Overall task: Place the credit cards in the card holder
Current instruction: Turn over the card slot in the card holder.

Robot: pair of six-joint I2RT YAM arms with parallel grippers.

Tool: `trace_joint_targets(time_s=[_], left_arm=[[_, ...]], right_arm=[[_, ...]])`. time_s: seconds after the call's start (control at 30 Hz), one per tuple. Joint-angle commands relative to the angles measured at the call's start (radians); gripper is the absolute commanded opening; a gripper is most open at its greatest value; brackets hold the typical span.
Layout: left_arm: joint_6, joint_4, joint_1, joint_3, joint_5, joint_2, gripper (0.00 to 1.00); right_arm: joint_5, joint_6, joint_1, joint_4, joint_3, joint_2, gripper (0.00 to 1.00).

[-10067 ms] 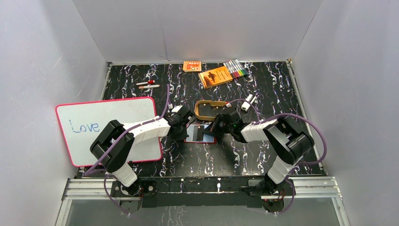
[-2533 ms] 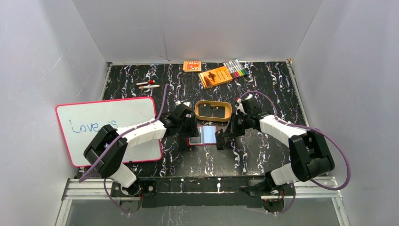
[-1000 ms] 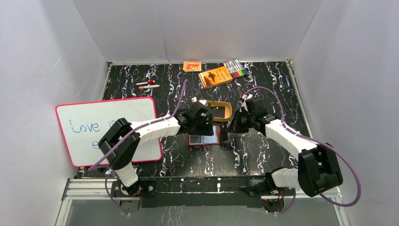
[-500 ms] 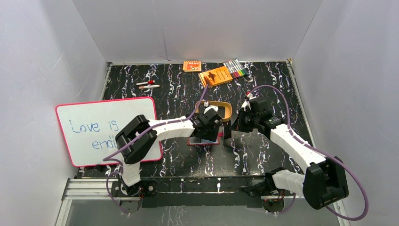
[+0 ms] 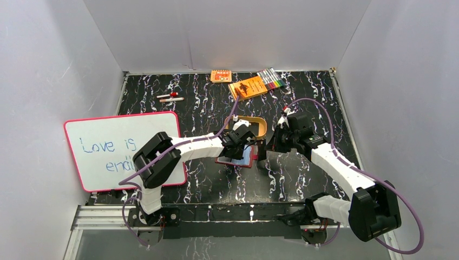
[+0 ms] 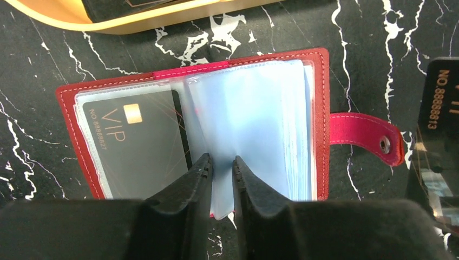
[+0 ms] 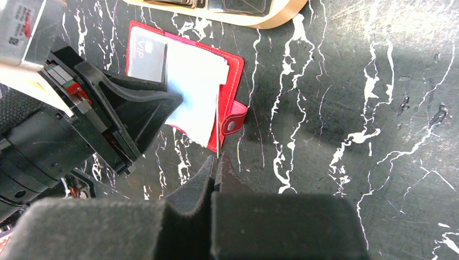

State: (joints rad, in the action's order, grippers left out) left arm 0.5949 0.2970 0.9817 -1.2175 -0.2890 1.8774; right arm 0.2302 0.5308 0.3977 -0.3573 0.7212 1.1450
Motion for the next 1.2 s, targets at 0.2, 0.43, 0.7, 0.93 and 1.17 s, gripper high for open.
trace_joint_targets(time_s=[0.2, 0.43, 0.7, 0.93, 1.17], left_arm=[[0.028, 0.04, 0.0, 0.019, -0.05, -0.045, 0.06], [0.053, 0.037, 0.0, 0.035, -0.052, -0.058, 0.03], [0.063, 0.037, 0.0, 0.047, -0.059, -0.061, 0.02], [0.066, 0.037, 0.0, 0.055, -0.064, -0.066, 0.02], [0.066, 0.037, -0.001, 0.057, -0.065, -0.067, 0.02]], right_arm=[[0.195, 0.006, -0.002, 0.125, -0.062, 0.017, 0.0], [0.336, 0.043, -0.002, 0.217, -0.093, 0.045, 0.0], [0.428, 0.101, 0.001, 0.28, -0.119, 0.155, 0.0], [0.399, 0.124, 0.0, 0.281, -0.133, 0.162, 0.0], [0.377, 0.153, -0.002, 0.288, -0.151, 0.16, 0.0]])
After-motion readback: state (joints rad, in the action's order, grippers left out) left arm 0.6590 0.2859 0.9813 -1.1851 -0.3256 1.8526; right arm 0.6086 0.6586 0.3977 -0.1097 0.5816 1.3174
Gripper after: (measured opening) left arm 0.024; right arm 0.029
